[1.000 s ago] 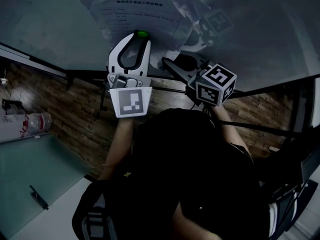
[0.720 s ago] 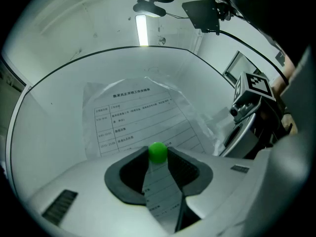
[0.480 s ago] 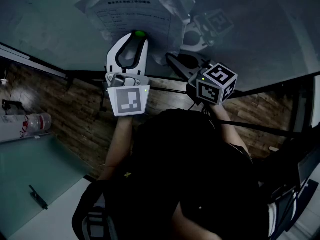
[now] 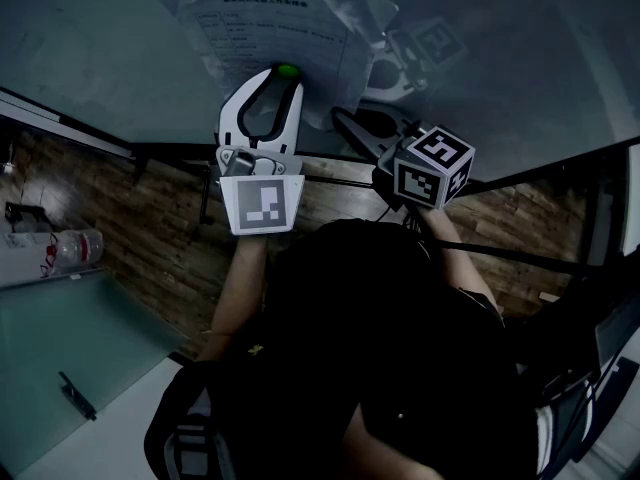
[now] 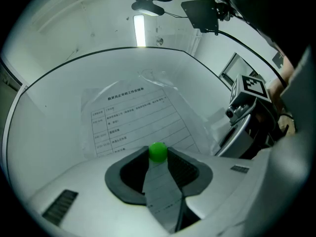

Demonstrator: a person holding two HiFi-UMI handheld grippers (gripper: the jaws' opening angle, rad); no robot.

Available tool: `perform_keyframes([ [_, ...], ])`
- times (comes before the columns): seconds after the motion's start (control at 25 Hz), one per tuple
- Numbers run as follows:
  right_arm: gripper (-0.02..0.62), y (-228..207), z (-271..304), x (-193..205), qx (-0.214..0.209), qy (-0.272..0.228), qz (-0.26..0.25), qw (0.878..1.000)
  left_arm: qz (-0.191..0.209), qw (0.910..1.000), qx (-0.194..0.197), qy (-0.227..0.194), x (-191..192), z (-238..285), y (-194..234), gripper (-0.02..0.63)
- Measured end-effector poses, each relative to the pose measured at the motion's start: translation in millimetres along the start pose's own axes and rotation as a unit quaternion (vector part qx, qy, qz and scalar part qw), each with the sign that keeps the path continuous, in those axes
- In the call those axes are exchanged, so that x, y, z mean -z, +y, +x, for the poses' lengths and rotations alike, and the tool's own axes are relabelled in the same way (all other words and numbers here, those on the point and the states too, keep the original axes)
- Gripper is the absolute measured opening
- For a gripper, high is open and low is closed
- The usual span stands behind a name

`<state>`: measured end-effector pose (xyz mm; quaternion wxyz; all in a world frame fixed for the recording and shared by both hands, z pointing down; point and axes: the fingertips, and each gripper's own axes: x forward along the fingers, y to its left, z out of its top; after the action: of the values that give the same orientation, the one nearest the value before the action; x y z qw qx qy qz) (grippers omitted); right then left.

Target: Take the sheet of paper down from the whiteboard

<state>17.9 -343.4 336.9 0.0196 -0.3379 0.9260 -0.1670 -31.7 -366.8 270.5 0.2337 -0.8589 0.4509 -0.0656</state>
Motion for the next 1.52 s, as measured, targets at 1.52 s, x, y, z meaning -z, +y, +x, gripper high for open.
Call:
perform_keyframes([
  [1.52,0.015,28.5,-19.9,25.1,0.009,0.019,0.014,1.000,-0.025,0.9993,0.026,0.003,-4.3,-39.9,-17.5,0.135],
])
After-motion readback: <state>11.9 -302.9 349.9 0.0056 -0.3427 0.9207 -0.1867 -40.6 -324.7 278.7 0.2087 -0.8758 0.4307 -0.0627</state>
